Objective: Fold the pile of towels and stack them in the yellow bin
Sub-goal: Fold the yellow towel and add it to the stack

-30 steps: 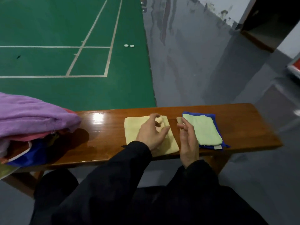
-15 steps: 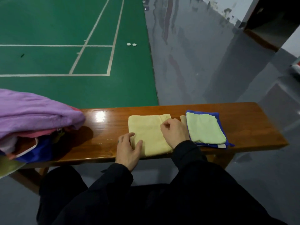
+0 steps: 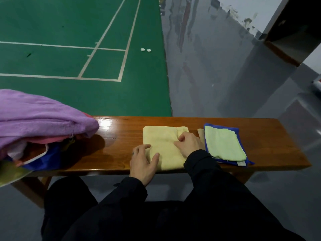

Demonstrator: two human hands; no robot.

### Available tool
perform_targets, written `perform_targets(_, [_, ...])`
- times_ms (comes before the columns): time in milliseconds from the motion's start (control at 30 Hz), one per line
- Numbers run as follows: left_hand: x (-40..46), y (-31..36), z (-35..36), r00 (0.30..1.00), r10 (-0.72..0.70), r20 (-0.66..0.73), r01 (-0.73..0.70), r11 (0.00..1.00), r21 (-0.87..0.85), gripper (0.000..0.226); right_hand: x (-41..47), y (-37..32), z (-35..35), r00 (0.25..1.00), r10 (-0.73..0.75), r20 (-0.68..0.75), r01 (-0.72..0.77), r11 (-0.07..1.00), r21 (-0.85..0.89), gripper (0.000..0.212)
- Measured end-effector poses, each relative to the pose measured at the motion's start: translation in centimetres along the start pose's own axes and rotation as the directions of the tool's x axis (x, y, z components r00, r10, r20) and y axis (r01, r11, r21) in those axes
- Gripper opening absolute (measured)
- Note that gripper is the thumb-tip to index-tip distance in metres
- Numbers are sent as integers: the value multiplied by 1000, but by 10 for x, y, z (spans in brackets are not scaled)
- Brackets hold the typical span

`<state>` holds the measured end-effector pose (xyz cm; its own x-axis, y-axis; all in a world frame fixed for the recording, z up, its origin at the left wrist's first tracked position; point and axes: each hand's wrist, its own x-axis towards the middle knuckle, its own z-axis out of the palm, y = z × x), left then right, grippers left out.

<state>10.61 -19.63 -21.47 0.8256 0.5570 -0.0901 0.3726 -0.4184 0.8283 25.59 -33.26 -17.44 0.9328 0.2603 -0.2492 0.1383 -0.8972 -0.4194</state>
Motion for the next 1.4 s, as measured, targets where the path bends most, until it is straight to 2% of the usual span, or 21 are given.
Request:
perform_targets(100, [1,-1,-1,1000,-11,5,11,1000,-10,59,-5,-2,-2,996,-18,-92,25,997,78,11])
perform_targets(200, [0,-2,0,1000,9,15,-9,1000,19,58,-12,-5,-4,983,18,-182,34,960,279,11])
perform_targets(267, [0,0,2,999,45,13,-46,997,63,50,-14,-5,-4,974,45,-224,43,926,375,12])
perform_targets(367, [-2,1,5,996,78,38,-83,985,152,38,-13,-1,0,957,103,-273,20,911,413,21])
perform_targets(467, [-6,1,6,987,137,88,-154,957,244,38,-9,8,10,955,108,-277,-12,945,326,36])
perform_targets(567, [-7,4,5,977,154,148,-193,935,298,50,-7,13,16,964,74,-255,-33,986,161,49])
perform_targets(633, [-8,4,5,969,170,178,-217,930,296,55,-4,12,15,967,63,-245,-34,992,120,54])
perform_targets(733, [-7,10,4,980,167,111,-183,971,152,63,1,11,13,971,52,-234,-36,997,73,53])
perform_targets(800, [1,18,1,998,66,18,-67,997,24,69,2,13,13,963,54,-264,-41,998,51,46])
perform_targets(900, [12,25,2,999,-26,27,27,999,-27,75,-1,15,15,956,45,-288,-36,999,38,31])
perform_targets(1033, [12,26,6,997,-20,76,18,1000,18,71,3,15,11,978,74,-195,-68,997,36,44])
perform_targets(1200, [13,23,7,991,27,134,-36,997,65,59,9,14,8,975,40,-220,-31,999,41,32])
perform_targets(1300, [13,22,7,988,22,150,-33,997,76,59,10,10,8,985,48,-165,-42,998,42,42])
perform_targets(1400, [12,21,6,988,16,154,-27,997,72,60,15,7,3,991,122,-47,-114,982,148,52])
